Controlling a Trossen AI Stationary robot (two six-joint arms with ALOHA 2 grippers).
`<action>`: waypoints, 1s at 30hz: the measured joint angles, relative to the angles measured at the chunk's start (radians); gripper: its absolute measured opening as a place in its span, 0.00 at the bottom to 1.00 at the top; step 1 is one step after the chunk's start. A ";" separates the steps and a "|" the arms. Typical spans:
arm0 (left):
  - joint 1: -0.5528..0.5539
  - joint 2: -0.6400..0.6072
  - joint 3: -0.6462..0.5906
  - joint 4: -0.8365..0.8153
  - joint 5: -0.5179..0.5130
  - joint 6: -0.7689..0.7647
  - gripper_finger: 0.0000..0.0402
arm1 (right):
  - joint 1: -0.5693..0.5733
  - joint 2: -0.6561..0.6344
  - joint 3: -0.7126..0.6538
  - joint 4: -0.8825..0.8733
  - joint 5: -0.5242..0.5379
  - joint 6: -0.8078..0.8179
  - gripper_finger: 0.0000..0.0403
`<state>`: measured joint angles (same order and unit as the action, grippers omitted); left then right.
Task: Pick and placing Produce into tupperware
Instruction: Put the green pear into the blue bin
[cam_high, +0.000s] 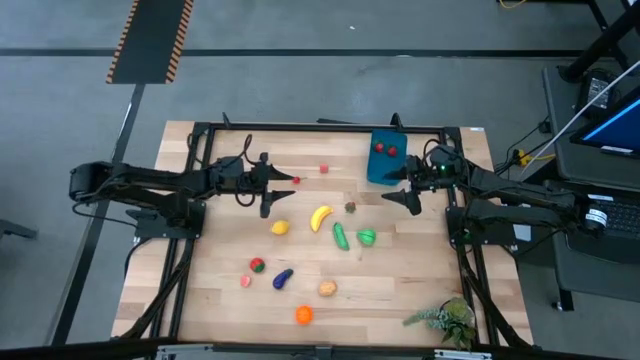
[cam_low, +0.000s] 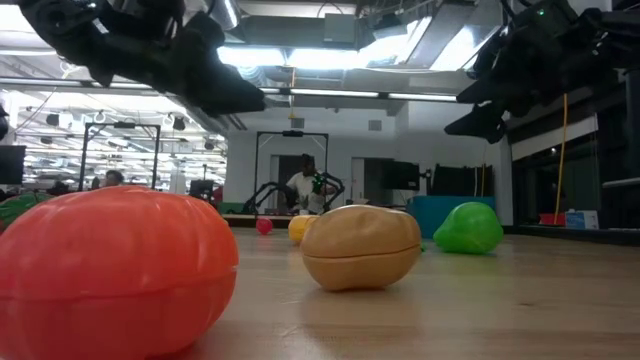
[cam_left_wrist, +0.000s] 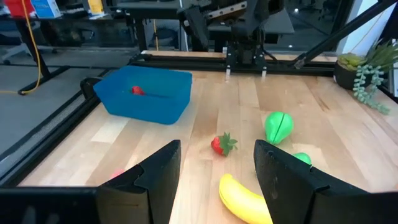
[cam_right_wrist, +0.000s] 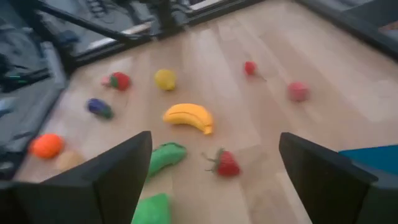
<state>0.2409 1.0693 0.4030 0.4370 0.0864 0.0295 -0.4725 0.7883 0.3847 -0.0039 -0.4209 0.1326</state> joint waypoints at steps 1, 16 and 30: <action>-0.001 -0.013 0.000 -0.013 0.000 -0.001 0.49 | 0.000 0.000 0.000 0.000 0.027 -0.004 0.88; -0.033 -0.036 0.000 -0.056 -0.047 -0.003 0.49 | 0.046 0.022 0.000 0.020 0.037 -0.046 0.88; -0.033 -0.036 -0.081 0.111 -0.077 -0.019 0.49 | 0.251 0.023 0.043 0.020 0.272 -0.136 0.88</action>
<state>0.2077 1.0332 0.3218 0.5483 0.0090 0.0105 -0.2219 0.8108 0.4282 0.0160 -0.1488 -0.0032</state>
